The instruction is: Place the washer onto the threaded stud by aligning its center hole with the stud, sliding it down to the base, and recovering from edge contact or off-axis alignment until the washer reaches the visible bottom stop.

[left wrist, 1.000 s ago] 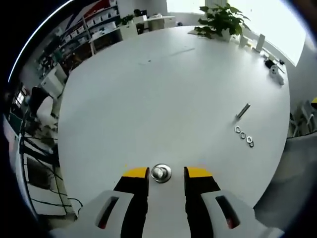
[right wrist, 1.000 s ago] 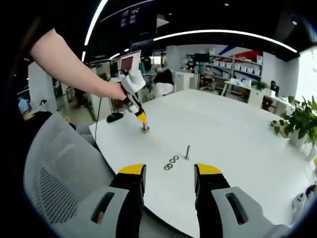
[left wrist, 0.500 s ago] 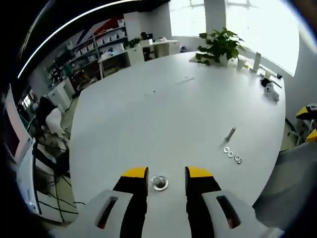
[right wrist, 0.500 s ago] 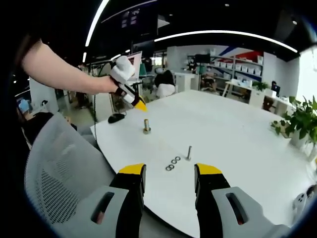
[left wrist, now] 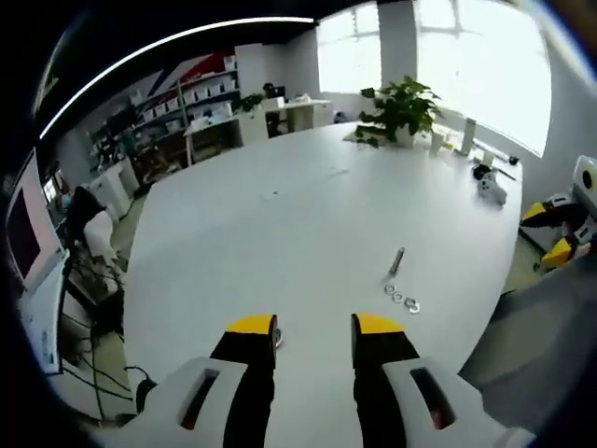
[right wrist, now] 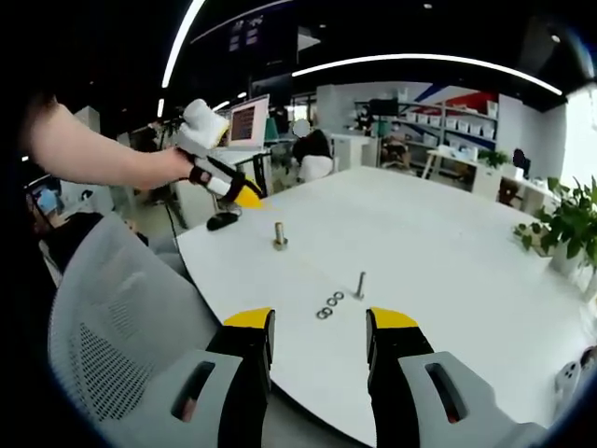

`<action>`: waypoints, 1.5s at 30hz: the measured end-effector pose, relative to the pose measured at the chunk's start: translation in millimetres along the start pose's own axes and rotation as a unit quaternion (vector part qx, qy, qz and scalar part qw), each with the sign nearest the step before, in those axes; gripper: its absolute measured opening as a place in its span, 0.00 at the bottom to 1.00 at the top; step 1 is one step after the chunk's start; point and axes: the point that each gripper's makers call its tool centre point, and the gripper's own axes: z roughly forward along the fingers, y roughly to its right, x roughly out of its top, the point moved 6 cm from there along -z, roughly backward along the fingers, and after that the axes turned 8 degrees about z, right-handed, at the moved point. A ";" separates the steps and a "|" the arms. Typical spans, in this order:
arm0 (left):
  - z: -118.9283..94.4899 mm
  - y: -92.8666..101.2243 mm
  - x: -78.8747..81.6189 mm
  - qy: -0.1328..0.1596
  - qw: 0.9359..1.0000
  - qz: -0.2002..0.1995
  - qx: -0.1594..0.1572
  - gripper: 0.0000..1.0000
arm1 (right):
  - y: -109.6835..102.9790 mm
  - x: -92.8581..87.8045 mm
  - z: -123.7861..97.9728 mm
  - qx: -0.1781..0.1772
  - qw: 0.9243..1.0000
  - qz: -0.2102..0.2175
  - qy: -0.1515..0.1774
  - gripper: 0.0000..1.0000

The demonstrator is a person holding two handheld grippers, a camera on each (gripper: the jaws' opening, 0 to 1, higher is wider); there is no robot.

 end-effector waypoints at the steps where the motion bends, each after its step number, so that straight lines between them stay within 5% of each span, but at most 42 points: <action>1: -3.3 2.9 -1.6 0.005 1.000 -0.005 0.000 0.30 | 0.6 -0.3 0.1 -0.001 1.000 0.001 -0.001 0.41; 12: -29.3 35.9 -12.1 0.056 0.998 -0.014 -0.029 0.32 | 0.0 -3.0 2.0 0.000 1.000 -0.001 -0.011 0.41; 22: -50.6 44.7 -23.7 0.075 0.997 -0.021 -0.025 0.33 | -0.8 -6.3 3.3 0.002 1.000 0.001 -0.023 0.41; 27: -59.1 49.9 -17.4 0.082 0.996 -0.001 -0.026 0.32 | 0.3 -7.1 1.7 -0.006 1.000 0.002 -0.023 0.41; 45: -60.3 49.4 -17.5 0.124 0.992 0.016 -0.027 0.31 | 1.0 -20.8 11.2 -0.020 0.996 -0.015 -0.085 0.42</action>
